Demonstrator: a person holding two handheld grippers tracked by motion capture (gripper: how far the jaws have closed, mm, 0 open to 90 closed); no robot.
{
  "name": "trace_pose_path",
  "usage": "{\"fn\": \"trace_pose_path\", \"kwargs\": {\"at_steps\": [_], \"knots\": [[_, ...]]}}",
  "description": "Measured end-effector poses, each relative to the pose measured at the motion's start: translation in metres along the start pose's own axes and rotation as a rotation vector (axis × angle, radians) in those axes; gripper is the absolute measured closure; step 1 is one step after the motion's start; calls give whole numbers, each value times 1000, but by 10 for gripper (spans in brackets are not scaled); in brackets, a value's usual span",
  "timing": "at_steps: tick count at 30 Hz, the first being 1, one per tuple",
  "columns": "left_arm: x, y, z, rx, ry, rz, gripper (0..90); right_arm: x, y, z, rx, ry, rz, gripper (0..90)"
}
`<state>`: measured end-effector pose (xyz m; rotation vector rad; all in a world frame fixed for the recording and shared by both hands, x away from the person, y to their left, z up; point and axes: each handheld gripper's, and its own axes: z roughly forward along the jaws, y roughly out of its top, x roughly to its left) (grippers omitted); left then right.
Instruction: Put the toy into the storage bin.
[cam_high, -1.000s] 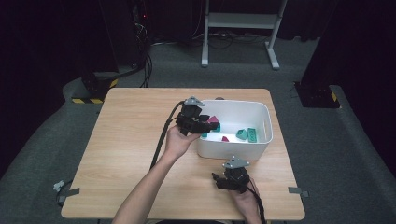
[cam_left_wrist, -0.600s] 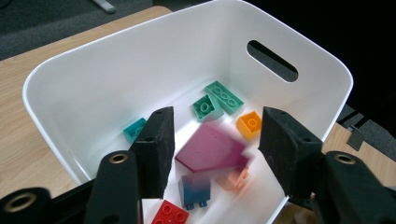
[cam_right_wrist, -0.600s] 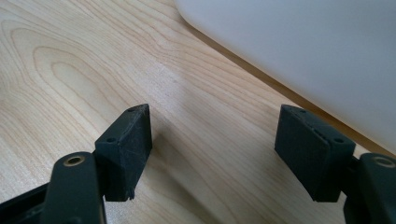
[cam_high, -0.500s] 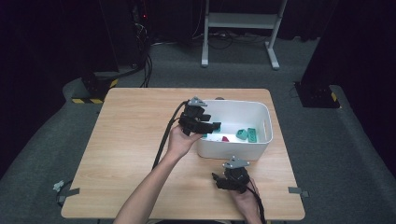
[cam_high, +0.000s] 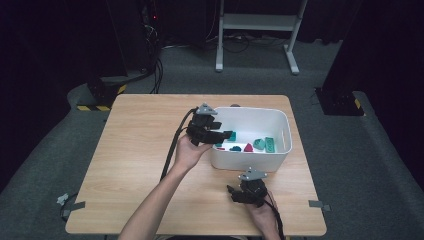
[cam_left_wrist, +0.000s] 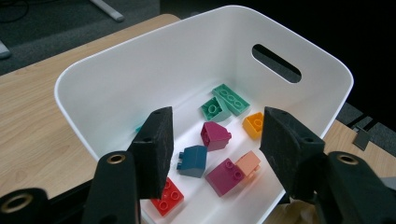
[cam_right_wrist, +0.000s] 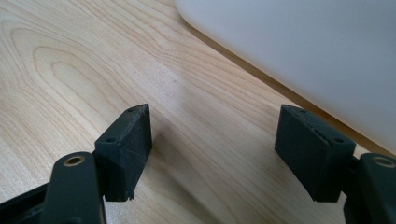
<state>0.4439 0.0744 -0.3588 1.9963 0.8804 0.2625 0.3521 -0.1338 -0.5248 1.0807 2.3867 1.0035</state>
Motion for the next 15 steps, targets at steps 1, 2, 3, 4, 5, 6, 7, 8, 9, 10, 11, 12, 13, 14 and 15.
{"fn": "trace_pose_path", "kwargs": {"at_steps": [1, 2, 3, 4, 5, 6, 7, 8, 9, 10, 11, 12, 13, 14, 15], "knots": [[0, 0, -1, -1, 2, 1, 440, 0, 0, 0, 0, 0, 0, 274], [1, -1, -2, -4, 4, -1, 439, 0, 0, 0, 0, 0, 0, 274], [1, -1, -2, -4, 4, -1, 438, 0, 0, 0, 0, 0, 0, 274], [2, -1, -3, -5, 5, -3, 438, 0, 0, 0, 0, 0, 0, 274], [3, -2, -5, -4, 6, -2, 437, 0, 0, 0, 0, 0, 0, 274], [3, -2, -5, -4, 6, -2, 436, 0, 0, 0, 0, 0, 0, 274], [4, -4, -7, -5, 8, -6, 435, 0, 0, 0, 0, -1, -1, 274], [5, -4, -8, -6, 9, -5, 434, 0, 0, 0, 0, -1, 0, 274], [6, -5, -9, -9, 11, -8, 434, 0, 0, 0, 0, 0, 0, 274], [6, -5, -9, -9, 11, -8, 434, 0, 0, 0, 0, 0, 0, 274], [7, -5, -11, -13, 12, -9, 434, 0, 0, 0, 1, -1, 0, 274], [7, -6, -13, -16, 14, -10, 434, 0, 0, 0, 1, -1, 0, 274], [8, -6, -14, -16, 15, -12, 434, 0, 0, 0, 1, -1, 0, 274], [8, -6, -14, -16, 15, -12, 434, 0, 0, 0, 1, -1, 0, 274], [8, -6, -14, -16, 17, -10, 434, 0, 0, 0, 1, -1, 0, 274]]}}
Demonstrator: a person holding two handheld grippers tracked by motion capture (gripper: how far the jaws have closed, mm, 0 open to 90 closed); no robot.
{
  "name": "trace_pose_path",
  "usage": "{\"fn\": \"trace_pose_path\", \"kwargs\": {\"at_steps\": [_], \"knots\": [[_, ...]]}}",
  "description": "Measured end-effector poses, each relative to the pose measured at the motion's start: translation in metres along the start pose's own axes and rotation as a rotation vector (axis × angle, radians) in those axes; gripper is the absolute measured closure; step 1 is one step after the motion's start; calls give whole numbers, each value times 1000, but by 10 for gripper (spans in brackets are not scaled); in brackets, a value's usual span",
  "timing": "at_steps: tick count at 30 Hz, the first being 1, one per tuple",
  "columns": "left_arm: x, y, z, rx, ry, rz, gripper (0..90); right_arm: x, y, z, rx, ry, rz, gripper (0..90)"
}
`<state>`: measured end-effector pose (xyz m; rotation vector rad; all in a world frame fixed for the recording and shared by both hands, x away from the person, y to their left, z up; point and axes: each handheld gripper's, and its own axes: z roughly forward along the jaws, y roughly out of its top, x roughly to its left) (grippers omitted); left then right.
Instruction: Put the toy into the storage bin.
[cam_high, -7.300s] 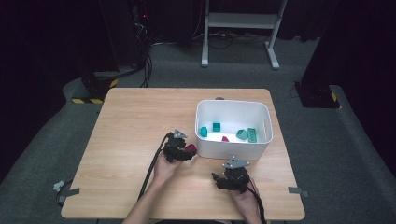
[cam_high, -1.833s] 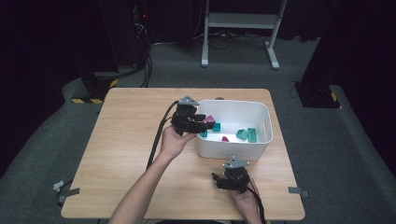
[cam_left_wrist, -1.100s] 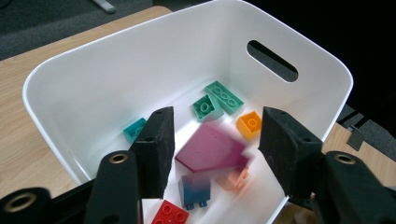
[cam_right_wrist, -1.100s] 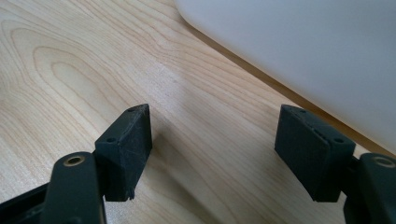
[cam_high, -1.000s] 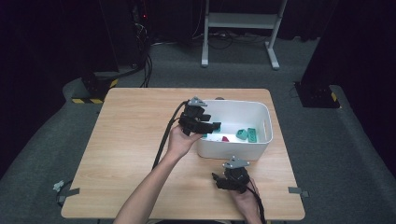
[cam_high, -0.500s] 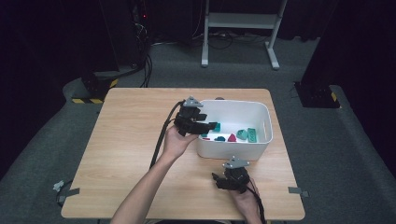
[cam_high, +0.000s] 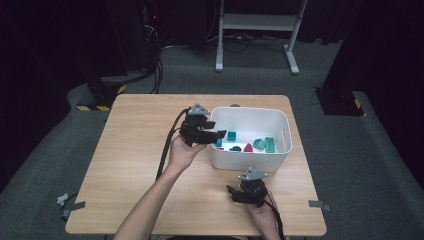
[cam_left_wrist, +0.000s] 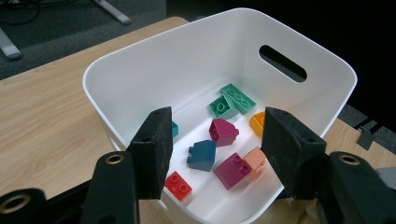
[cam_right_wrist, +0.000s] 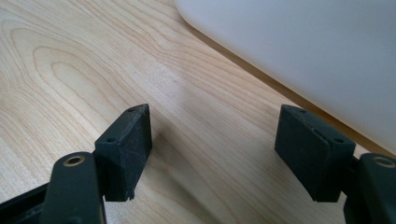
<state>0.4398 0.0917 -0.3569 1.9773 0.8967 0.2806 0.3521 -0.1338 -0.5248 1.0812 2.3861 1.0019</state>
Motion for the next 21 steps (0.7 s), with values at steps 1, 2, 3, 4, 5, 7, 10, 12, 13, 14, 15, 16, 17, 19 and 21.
{"fn": "trace_pose_path", "kwargs": {"at_steps": [1, 2, 3, 4, 5, 7, 10, 12, 13, 14, 15, 16, 17, 19, 21], "knots": [[1, -1, -2, 2, 3, 0, 434, 0, 0, 0, 0, 0, 0, 274], [1, -1, -2, 2, 3, 0, 434, 0, 0, 0, 0, 0, 0, 274], [2, -1, -2, 2, 5, -2, 434, 0, 0, 0, 0, 0, 0, 274], [3, -2, -4, 0, 9, 2, 433, 0, 0, 0, 0, 0, 0, 274], [3, -2, -4, 0, 9, 2, 434, 0, 0, 0, 0, 0, 0, 274], [4, -4, -7, -5, 13, 1, 434, 0, 0, 0, 0, 0, 0, 274], [5, -6, -11, -7, 17, -2, 434, 0, 0, 0, 0, 0, 0, 274], [6, -6, -12, -10, 18, -2, 434, 0, 0, 0, 0, 0, 0, 274], [8, -7, -14, -11, 19, -8, 434, 0, 0, 0, 0, 0, 0, 274], [9, -8, -14, -11, 21, -11, 434, 0, 0, 0, 0, 0, -1, 274], [10, -8, -15, -9, 22, -13, 434, 0, 0, 0, 0, 0, -1, 274], [11, -9, -17, -10, 23, -16, 434, 0, 0, 0, 0, 0, 0, 274], [11, -9, -17, -10, 23, -16, 434, 0, 0, 0, 0, 0, 0, 274], [13, -10, -20, -17, 26, -21, 434, 0, 0, 0, 0, 0, 0, 274], [13, -11, -22, -20, 26, -22, 434, 0, 0, 0, 0, 0, 0, 274]]}}
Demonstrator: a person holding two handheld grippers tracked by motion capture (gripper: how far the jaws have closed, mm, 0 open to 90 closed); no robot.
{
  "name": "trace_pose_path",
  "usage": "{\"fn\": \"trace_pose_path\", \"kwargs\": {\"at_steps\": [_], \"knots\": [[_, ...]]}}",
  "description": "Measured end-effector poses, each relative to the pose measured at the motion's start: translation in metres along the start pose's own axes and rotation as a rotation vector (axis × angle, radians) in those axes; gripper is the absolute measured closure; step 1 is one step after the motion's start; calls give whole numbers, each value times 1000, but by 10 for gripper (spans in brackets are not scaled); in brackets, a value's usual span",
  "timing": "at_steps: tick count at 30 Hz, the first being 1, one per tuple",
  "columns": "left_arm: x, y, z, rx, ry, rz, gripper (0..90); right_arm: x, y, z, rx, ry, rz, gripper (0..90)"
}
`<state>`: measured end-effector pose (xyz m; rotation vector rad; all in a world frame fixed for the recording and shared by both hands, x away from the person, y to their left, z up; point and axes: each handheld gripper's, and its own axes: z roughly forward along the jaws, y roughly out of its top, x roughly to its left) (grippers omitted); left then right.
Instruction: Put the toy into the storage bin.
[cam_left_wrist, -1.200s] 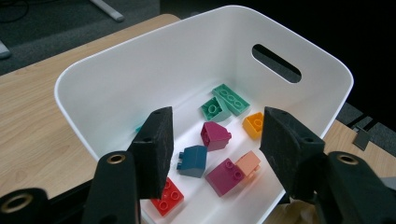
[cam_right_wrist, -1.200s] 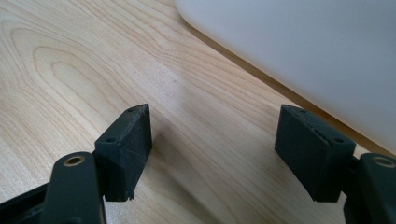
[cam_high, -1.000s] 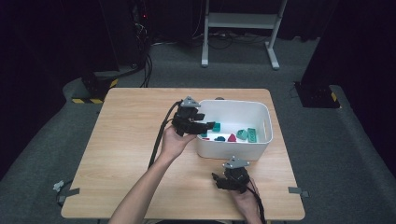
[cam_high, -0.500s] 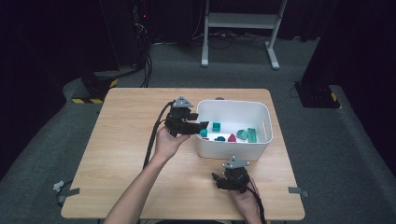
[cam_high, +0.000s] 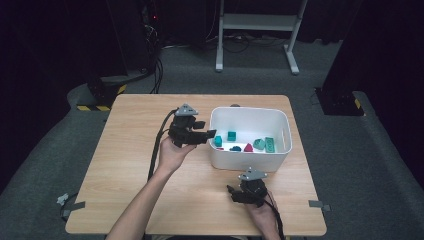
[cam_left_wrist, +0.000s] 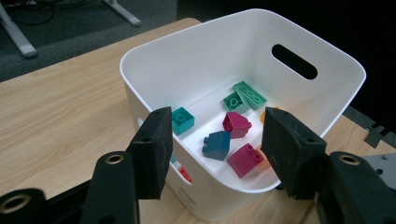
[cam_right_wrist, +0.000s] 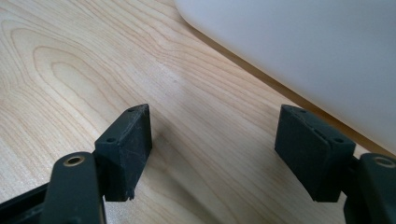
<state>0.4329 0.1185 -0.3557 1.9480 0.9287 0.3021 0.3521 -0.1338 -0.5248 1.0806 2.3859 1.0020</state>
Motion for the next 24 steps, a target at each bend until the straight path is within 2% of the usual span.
{"fn": "trace_pose_path", "kwargs": {"at_steps": [24], "knots": [[14, -15, -25, -21, 37, -29, 427, 0, 0, 0, 0, -1, 0, 274]]}}
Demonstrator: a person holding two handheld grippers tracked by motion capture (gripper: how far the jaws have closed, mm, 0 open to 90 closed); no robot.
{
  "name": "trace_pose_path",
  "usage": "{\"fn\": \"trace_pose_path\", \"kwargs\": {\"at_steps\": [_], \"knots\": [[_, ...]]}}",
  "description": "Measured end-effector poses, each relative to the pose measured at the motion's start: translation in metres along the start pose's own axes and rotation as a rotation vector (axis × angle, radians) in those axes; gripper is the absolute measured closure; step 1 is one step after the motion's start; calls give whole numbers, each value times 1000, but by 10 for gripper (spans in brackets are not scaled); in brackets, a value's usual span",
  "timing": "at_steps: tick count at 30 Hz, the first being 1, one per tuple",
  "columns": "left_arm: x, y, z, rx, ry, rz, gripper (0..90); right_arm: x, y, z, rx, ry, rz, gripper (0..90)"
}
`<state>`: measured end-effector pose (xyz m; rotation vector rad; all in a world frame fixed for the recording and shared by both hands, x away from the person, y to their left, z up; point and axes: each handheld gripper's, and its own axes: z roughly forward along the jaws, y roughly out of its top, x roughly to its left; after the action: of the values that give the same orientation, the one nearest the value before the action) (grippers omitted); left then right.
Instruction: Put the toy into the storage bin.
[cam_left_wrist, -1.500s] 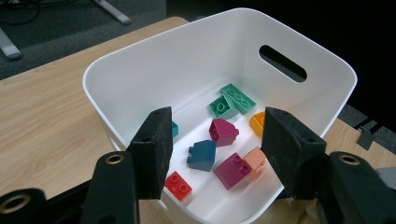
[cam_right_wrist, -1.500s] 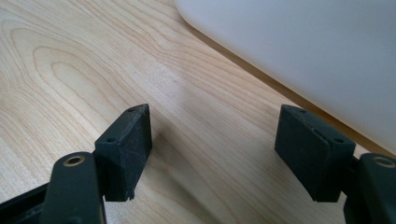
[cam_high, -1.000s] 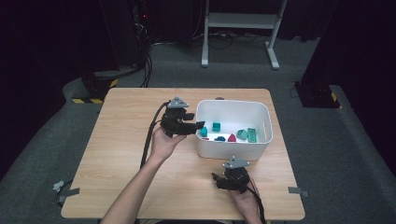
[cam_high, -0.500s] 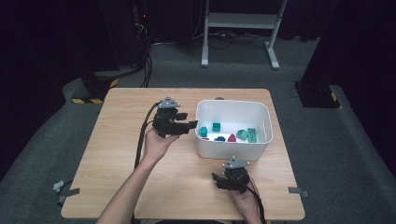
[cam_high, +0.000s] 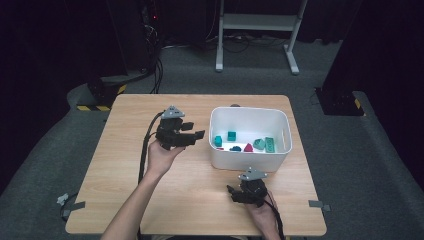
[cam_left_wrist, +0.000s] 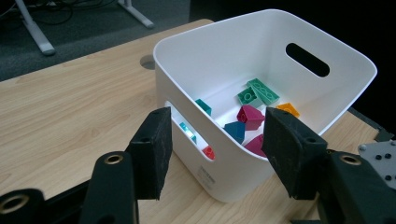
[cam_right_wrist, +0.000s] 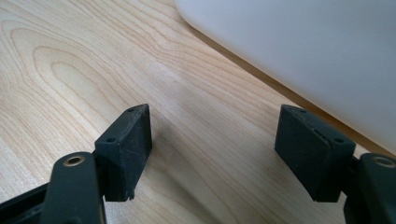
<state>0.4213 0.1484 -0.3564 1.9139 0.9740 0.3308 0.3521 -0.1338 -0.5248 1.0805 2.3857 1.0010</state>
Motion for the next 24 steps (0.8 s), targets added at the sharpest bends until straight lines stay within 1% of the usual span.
{"fn": "trace_pose_path", "kwargs": {"at_steps": [1, 4, 7, 13, 24], "knots": [[1, -2, -2, -13, -8, -10, 427, 0, 0, 0, 0, 0, 1, 274], [2, -3, -4, -16, -8, -13, 425, 0, 0, 0, 0, 1, 1, 274], [4, -6, -6, -14, -4, -18, 425, 0, 0, 0, 0, 1, 1, 274], [10, -12, -13, -26, 6, -38, 423, 0, 0, 0, 0, 1, 1, 274], [15, -22, -21, -21, 32, -42, 422, 0, 0, 0, 0, 1, 1, 274]]}}
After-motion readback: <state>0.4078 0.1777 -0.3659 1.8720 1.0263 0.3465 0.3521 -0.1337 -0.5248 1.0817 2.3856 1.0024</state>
